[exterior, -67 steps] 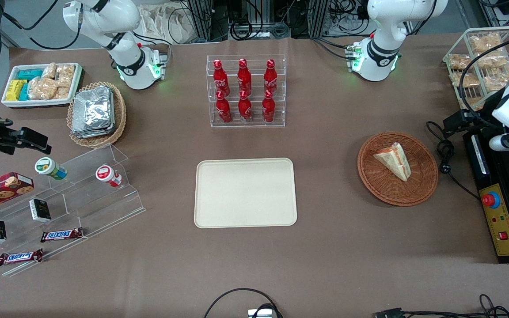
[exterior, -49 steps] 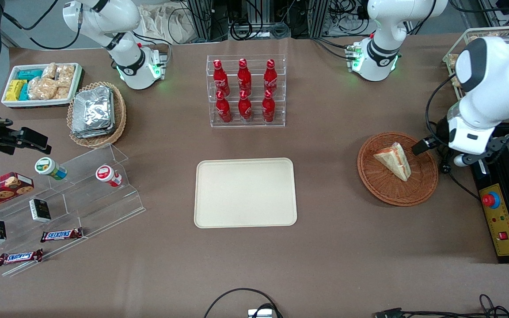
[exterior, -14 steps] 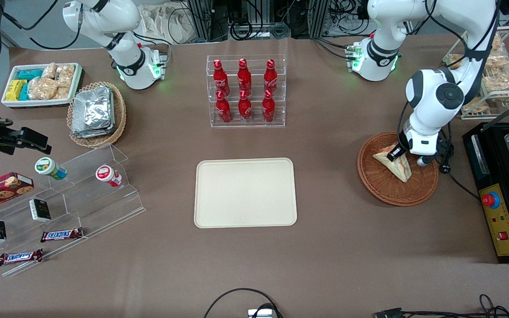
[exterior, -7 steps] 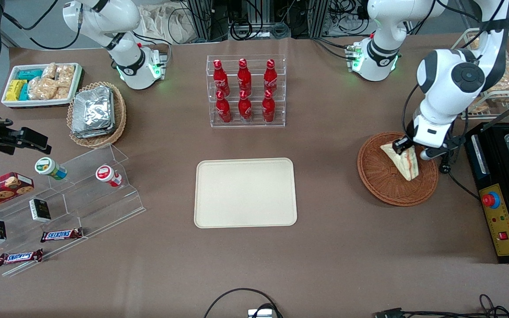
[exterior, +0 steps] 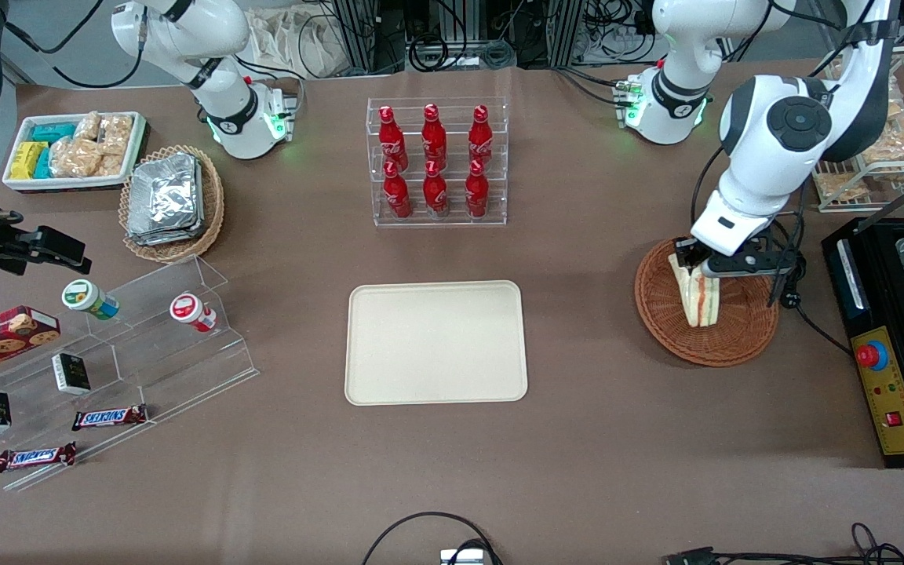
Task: Place sandwich from basket to tray
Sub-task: 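Lift the sandwich out of the basket and carry it toward the cream tray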
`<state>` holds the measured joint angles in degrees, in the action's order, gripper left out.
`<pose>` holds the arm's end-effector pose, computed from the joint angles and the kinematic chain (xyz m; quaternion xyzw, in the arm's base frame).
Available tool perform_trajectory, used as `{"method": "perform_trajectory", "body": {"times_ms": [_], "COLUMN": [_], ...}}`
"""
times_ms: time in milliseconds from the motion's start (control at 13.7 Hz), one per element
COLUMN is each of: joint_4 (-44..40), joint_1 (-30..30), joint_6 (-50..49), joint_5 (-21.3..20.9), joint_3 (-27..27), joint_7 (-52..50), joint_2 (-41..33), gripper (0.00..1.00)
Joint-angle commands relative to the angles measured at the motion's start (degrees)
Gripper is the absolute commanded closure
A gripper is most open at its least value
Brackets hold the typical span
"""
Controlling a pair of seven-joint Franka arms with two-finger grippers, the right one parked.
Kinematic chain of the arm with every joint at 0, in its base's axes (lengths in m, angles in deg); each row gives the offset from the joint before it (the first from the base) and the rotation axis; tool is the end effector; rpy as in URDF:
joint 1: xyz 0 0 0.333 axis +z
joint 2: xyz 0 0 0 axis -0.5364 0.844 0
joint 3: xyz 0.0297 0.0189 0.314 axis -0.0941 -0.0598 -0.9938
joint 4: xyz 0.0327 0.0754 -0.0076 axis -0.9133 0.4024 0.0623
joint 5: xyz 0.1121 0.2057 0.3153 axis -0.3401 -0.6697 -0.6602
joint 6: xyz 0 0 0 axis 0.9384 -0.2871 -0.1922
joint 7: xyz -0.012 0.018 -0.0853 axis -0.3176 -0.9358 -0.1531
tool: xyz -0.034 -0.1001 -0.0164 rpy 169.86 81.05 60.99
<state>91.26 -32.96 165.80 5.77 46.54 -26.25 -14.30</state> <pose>0.4817 -0.1115 0.3954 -0.9976 0.0208 -0.0579 0.0314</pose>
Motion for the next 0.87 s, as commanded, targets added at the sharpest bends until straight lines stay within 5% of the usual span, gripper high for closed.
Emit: {"method": "perform_trajectory", "body": {"times_ms": [0,364,801], "joint_4": [-4.0,-13.1,-21.2], "joint_1": [-0.3,-0.3,-1.5], "joint_6": [-2.1,-5.8,-5.8], "joint_5": [-0.4,-0.7,-1.6], "joint_3": [3.1,11.5,15.4], "joint_7": [2.4,-6.8,-11.8], "joint_2": [1.0,8.7,16.6], "gripper": [0.69,0.68,0.69]}}
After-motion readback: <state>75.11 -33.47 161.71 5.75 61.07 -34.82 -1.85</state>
